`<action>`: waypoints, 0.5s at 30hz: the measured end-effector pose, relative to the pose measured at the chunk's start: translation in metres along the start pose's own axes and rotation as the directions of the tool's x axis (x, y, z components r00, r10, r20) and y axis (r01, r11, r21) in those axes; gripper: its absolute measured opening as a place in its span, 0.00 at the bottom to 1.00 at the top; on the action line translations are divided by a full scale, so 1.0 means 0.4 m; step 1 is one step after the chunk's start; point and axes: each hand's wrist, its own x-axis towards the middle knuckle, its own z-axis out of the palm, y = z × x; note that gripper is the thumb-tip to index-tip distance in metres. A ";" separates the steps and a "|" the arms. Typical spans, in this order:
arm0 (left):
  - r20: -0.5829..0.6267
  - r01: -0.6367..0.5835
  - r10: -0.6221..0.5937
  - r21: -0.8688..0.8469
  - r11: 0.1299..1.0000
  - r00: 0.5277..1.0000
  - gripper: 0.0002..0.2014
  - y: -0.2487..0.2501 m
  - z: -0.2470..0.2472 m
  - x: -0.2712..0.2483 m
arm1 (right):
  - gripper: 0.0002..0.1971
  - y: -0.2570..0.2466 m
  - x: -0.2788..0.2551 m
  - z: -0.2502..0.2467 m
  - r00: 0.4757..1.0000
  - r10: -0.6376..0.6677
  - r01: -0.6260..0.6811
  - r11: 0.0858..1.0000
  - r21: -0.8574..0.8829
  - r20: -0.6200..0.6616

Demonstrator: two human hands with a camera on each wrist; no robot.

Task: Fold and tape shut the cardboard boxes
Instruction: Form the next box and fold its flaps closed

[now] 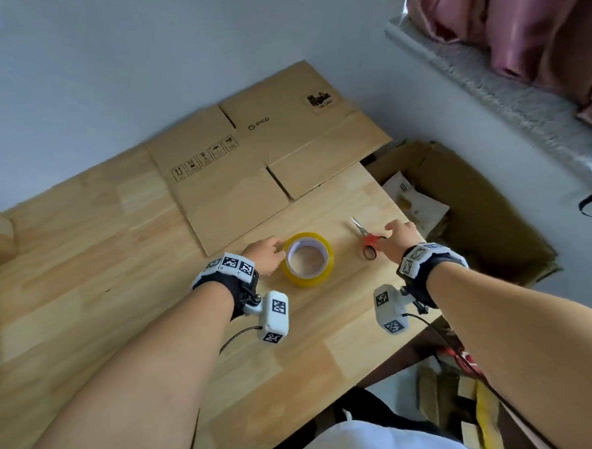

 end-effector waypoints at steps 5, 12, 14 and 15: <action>-0.100 0.005 0.021 0.254 0.967 0.995 0.19 0.058 0.015 0.030 | 0.21 0.020 0.026 -0.020 1.000 -0.003 0.003 0.998 0.060 0.006; 0.025 -0.042 0.039 0.147 0.988 0.999 0.13 0.167 0.047 0.054 | 0.17 0.005 0.058 -0.066 0.997 -0.080 0.081 0.995 0.064 -0.025; 0.047 -0.050 0.046 0.101 0.994 0.998 0.13 0.189 0.057 0.058 | 0.17 -0.005 0.068 -0.081 0.995 -0.096 0.097 0.994 0.050 -0.024; 0.054 -0.047 0.043 0.072 0.996 0.998 0.13 0.191 0.057 0.059 | 0.17 -0.014 0.074 -0.091 0.994 -0.103 0.104 0.994 0.040 -0.023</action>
